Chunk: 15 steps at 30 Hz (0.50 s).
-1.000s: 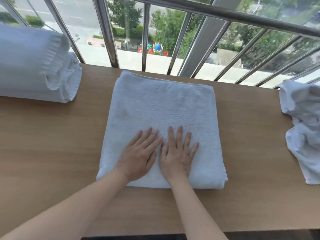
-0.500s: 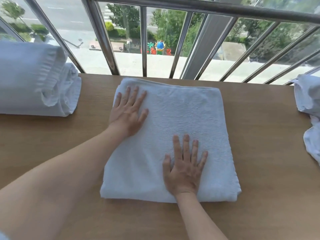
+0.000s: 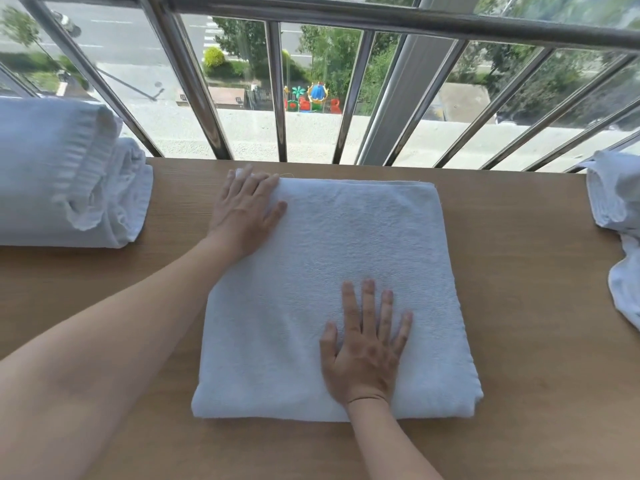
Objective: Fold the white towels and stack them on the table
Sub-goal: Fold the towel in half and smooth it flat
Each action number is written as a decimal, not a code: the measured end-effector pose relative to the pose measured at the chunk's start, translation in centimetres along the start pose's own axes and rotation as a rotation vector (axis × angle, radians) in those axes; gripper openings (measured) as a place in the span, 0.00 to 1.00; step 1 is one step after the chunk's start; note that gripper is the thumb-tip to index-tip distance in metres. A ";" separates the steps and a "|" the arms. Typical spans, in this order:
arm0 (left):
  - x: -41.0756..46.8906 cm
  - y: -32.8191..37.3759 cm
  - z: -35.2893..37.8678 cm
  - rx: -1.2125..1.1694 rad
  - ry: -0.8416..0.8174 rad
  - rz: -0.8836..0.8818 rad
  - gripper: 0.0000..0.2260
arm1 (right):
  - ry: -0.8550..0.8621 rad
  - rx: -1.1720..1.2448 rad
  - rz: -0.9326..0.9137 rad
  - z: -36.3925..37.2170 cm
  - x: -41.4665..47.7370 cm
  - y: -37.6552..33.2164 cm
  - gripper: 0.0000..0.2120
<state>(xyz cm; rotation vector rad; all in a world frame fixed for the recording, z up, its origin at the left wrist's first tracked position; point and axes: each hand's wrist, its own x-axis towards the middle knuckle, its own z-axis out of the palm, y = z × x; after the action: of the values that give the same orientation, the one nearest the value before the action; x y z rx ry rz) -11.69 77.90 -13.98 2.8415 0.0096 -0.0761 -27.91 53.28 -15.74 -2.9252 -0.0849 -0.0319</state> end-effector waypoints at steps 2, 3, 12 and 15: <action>-0.3 0.3 -0.3 -0.011 0.041 0.058 0.25 | 0.008 0.000 0.002 0.1 0.1 0.0 0.33; -0.7 0.9 -0.2 -0.008 0.039 0.086 0.25 | 0.007 -0.004 0.002 0.1 0.1 0.0 0.33; -1.9 3.6 2.5 0.080 -0.063 0.149 0.29 | 0.022 -0.016 0.001 0.4 0.1 0.1 0.33; -2.4 4.0 2.6 0.075 -0.063 0.161 0.30 | 0.017 -0.011 0.009 0.3 0.2 -0.1 0.32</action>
<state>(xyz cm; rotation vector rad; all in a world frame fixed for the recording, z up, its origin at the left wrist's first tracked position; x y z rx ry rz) -14.17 73.30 -15.17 2.9006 -0.2402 -0.1334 -27.75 53.42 -16.05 -2.9360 -0.0697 -0.0556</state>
